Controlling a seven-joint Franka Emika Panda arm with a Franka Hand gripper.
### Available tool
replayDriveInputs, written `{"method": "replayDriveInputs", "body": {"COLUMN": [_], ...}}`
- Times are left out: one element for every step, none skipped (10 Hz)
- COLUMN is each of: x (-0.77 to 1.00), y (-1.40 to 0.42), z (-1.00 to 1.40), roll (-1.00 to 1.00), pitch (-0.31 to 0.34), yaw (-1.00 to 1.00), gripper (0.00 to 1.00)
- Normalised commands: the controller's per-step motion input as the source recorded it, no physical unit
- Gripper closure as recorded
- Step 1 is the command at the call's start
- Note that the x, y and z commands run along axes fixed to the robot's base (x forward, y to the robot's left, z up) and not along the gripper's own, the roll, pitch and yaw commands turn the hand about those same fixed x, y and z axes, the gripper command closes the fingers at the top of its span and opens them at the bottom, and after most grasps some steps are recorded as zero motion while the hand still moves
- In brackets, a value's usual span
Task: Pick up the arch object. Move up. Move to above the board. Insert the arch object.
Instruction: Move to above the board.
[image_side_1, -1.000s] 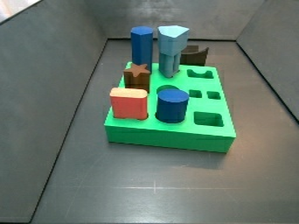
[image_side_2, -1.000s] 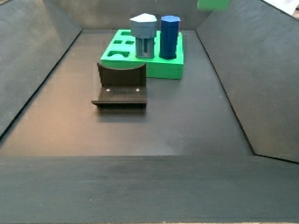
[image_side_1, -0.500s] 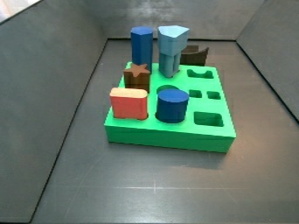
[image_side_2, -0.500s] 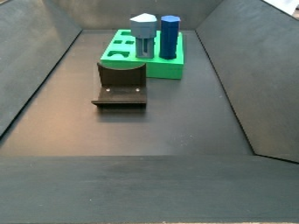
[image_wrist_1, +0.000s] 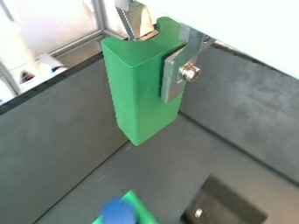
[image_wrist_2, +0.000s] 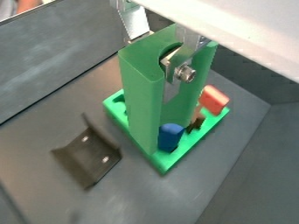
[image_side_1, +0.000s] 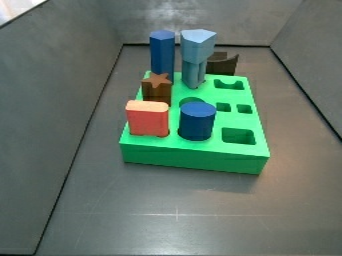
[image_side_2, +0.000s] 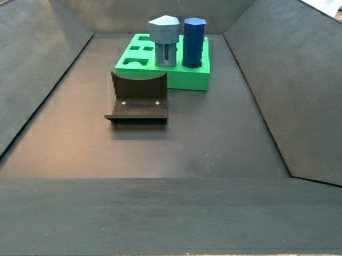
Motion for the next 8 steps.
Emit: {"method": "replayDriveInputs", "body": {"x": [0.07,0.07,0.08,0.09,0.11,0.13,0.14,0.13], "y": [-1.00,-1.00,-1.00,-1.00,-1.00,-1.00,-1.00,-0.79], "z": [-0.04,-0.04,-0.04,-0.04,-0.04,-0.04,-0.03,-0.03], "roll": [-0.01,-0.01,-0.01,0.00,0.00,-0.01,0.00,0.01], "pitch": [-0.002,0.000,0.007,0.017,0.025,0.031,0.029,0.031], "yaw": [0.01,0.01,0.01,0.01,0.01,0.01,0.01,0.01], "gripper": [1.00,1.00,1.00,1.00,1.00,1.00,1.00,1.00]}}
